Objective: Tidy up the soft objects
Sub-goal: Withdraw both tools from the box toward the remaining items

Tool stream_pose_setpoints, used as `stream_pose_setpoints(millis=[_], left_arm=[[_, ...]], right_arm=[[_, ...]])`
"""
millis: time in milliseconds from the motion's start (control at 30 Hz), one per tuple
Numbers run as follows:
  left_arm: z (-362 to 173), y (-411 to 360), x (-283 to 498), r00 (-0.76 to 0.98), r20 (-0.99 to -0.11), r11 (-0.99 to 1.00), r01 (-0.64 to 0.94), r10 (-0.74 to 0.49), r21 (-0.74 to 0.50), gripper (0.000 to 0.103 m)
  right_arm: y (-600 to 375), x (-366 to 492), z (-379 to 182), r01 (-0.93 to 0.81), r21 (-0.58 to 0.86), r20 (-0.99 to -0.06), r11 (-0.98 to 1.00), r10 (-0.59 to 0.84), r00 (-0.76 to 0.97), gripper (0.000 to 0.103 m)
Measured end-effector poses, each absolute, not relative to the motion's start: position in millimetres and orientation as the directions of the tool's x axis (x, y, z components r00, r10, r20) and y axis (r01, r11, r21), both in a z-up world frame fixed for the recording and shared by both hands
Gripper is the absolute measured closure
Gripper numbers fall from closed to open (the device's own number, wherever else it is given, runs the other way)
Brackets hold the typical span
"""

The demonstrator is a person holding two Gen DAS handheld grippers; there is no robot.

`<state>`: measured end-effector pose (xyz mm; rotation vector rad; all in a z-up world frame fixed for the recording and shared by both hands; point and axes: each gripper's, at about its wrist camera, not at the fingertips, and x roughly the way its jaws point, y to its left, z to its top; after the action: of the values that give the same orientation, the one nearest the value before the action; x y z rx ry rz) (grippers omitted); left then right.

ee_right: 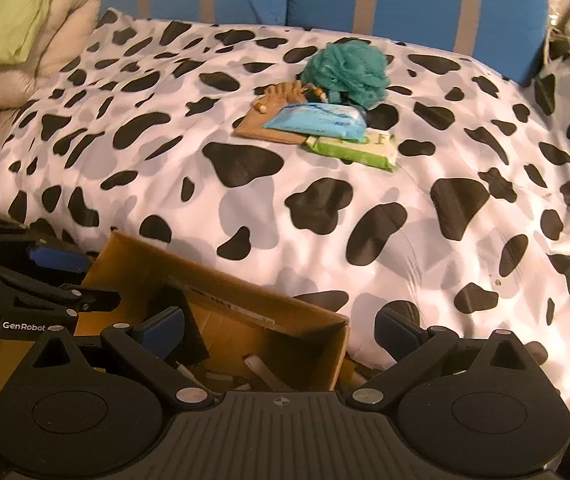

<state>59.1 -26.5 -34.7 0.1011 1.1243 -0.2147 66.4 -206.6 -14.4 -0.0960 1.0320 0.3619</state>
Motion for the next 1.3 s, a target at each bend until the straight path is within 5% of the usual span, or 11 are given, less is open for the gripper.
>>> stream_pose_setpoints(millis=[1300], left_arm=[[-27,-13,137,0.536,-0.832,0.973,0.231,-0.14,-0.015,0.053]], right_arm=[[-236,124,-9,-0.227,0.127,-0.791,0.966,0.237,0.565,0.002]])
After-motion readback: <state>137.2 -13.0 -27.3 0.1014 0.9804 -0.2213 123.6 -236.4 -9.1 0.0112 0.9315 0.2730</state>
